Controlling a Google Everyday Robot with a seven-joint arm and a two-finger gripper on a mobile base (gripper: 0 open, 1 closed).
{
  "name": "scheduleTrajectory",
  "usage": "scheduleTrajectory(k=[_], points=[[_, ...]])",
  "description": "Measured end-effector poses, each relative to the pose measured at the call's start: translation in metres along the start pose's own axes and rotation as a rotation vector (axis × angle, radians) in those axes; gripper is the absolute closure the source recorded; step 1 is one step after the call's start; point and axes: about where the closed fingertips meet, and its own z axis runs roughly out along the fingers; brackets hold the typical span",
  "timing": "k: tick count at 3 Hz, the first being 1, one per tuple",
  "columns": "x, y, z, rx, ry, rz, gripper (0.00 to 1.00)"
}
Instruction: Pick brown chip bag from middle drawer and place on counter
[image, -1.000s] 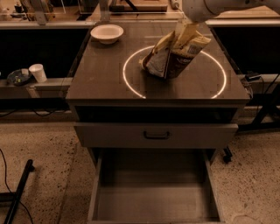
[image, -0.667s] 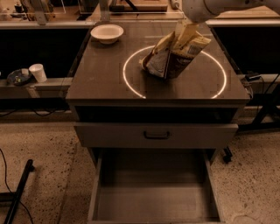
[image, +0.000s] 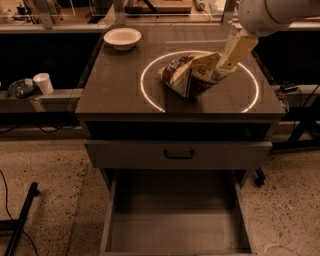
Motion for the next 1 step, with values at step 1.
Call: scheduleTrajectory(k=[1], points=[[0.0,0.0,0.0,0.0,0.0,0.0,0.0]])
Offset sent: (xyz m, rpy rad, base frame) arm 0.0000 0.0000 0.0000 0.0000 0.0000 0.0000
